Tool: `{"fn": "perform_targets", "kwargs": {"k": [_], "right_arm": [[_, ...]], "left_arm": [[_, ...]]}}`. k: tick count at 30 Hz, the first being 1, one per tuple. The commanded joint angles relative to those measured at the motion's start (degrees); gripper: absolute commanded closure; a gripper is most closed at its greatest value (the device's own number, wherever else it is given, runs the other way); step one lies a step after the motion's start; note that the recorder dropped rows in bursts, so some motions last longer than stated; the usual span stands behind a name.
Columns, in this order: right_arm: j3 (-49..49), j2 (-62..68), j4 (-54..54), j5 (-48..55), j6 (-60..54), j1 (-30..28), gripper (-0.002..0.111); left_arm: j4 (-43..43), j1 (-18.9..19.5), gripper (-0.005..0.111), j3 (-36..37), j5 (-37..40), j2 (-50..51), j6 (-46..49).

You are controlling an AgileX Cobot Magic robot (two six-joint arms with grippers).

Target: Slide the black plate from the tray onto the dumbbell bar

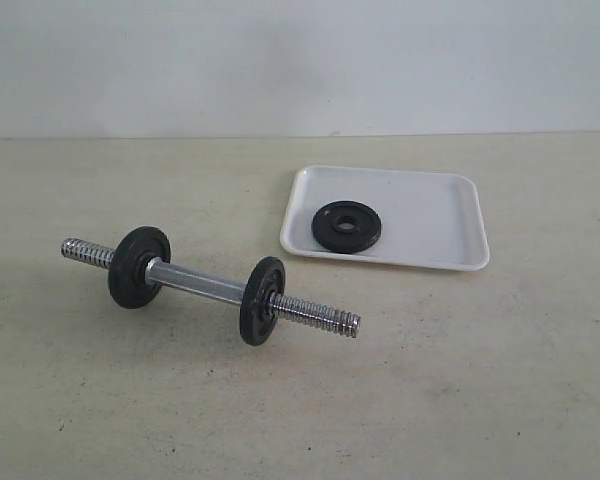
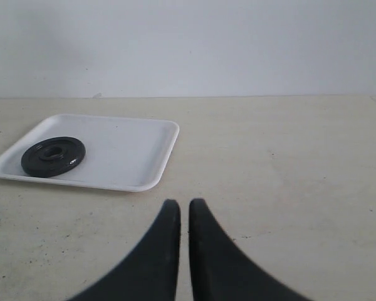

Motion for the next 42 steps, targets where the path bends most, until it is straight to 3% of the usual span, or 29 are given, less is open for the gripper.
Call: {"fn": "perform_targets", "kwargs": {"k": [1, 11, 16, 21, 24, 29, 31, 42], "right_arm": [[-0.01, -0.26, -0.31, -0.71, -0.11, -0.13, 0.104], [-0.01, -0.26, -0.31, -0.71, -0.11, -0.13, 0.104], [-0.01, -0.26, -0.31, -0.71, -0.11, -0.13, 0.104], [-0.01, -0.26, -0.31, -0.71, -0.11, -0.13, 0.104], [-0.01, -0.26, -0.31, -0.71, -0.11, -0.13, 0.104], [-0.01, -0.26, -0.31, -0.71, -0.11, -0.13, 0.104], [-0.01, -0.26, -0.31, -0.71, -0.11, -0.13, 0.104], [-0.01, -0.26, -0.31, -0.71, -0.11, -0.13, 0.104]], "left_arm": [[0.28, 0.16, 0.102, 0.16, -0.73, -0.19, 1.21], [-0.48, 0.16, 0.102, 0.16, -4.39, -0.19, -0.07], [-10.71, 0.16, 0.102, 0.16, -17.55, -0.19, -6.4], [-11.97, 0.16, 0.102, 0.16, -30.04, -0.19, -7.15], [-11.97, 0.16, 0.102, 0.16, -35.77, -0.19, -18.23], [-10.86, 0.16, 0.102, -0.34, -35.36, -0.19, -54.28], [-10.85, 0.16, 0.102, -0.34, -35.36, -0.19, -61.54], [-7.36, 0.16, 0.102, -0.34, -35.76, -0.19, -67.41]]}}
